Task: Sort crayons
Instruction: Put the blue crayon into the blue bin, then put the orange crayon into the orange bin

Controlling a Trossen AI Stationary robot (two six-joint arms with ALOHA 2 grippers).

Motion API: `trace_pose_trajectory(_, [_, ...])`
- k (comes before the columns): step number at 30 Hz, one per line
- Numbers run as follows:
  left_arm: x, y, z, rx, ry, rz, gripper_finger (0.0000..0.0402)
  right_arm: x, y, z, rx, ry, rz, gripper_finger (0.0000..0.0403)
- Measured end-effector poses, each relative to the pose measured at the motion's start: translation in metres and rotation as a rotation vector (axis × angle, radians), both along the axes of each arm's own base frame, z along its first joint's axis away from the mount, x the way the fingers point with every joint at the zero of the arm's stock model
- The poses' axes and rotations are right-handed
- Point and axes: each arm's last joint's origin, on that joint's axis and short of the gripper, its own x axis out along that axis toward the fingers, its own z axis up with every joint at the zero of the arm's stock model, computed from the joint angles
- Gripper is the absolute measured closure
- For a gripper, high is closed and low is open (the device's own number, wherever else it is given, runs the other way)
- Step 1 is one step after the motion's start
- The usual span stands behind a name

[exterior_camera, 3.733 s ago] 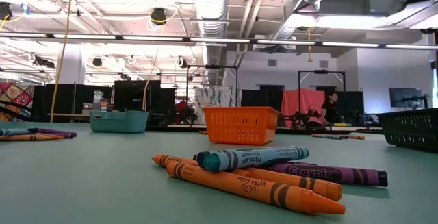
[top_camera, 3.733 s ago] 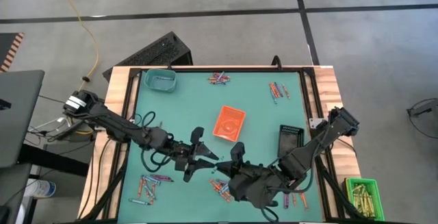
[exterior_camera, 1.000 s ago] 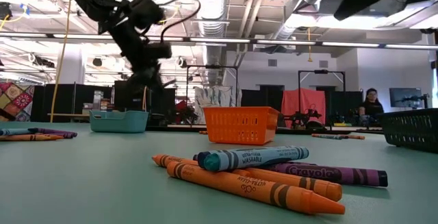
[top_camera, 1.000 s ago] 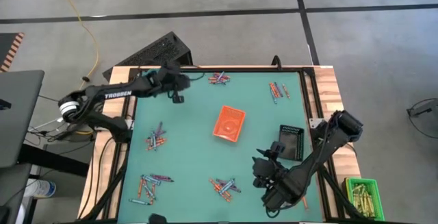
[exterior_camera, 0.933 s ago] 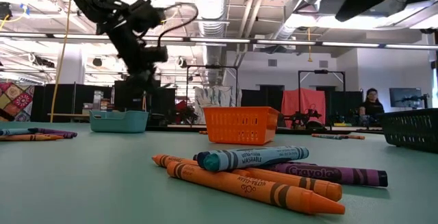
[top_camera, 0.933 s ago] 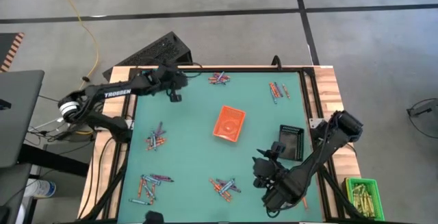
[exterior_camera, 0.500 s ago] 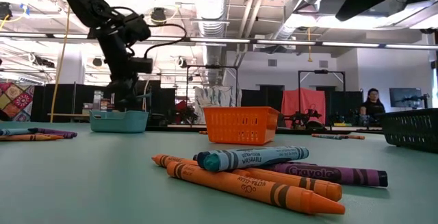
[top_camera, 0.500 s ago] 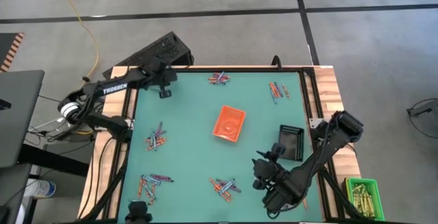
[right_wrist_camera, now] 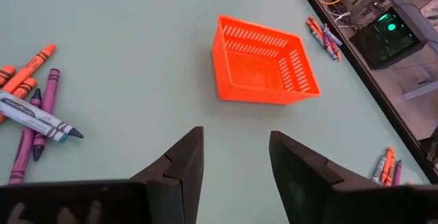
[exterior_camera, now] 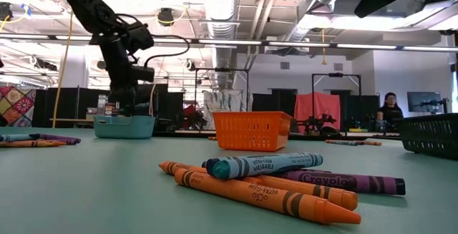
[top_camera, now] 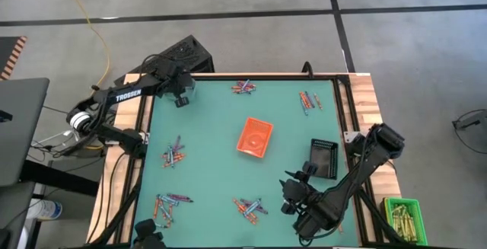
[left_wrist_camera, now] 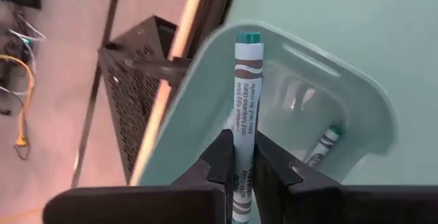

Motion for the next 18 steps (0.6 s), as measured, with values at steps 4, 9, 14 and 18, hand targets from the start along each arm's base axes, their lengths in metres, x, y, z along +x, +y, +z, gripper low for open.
trace_pose_trajectory(4, [-0.0072,0.0027,-0.008,-0.052,0.046,0.038,0.0354,0.0003,0.0003,0.0,0.004,-0.004,0.0,0.0227])
trace_pose_trajectory(9, [-0.0087,0.0036,-0.0089,-0.056,0.044,0.061,0.0327,0.0008,0.0006,-0.0001,0.008,-0.008,0.0,0.0227])
trace_pose_trajectory(14, [-0.0082,0.004,-0.0085,-0.049,0.039,0.063,0.0306,0.0007,0.0007,-0.0001,0.008,-0.007,0.0,0.0227])
trace_pose_trajectory(18, [-0.007,0.0044,-0.0023,-0.013,-0.01,0.087,0.0302,-0.0011,0.0017,-0.0002,0.006,0.006,0.008,0.0227])
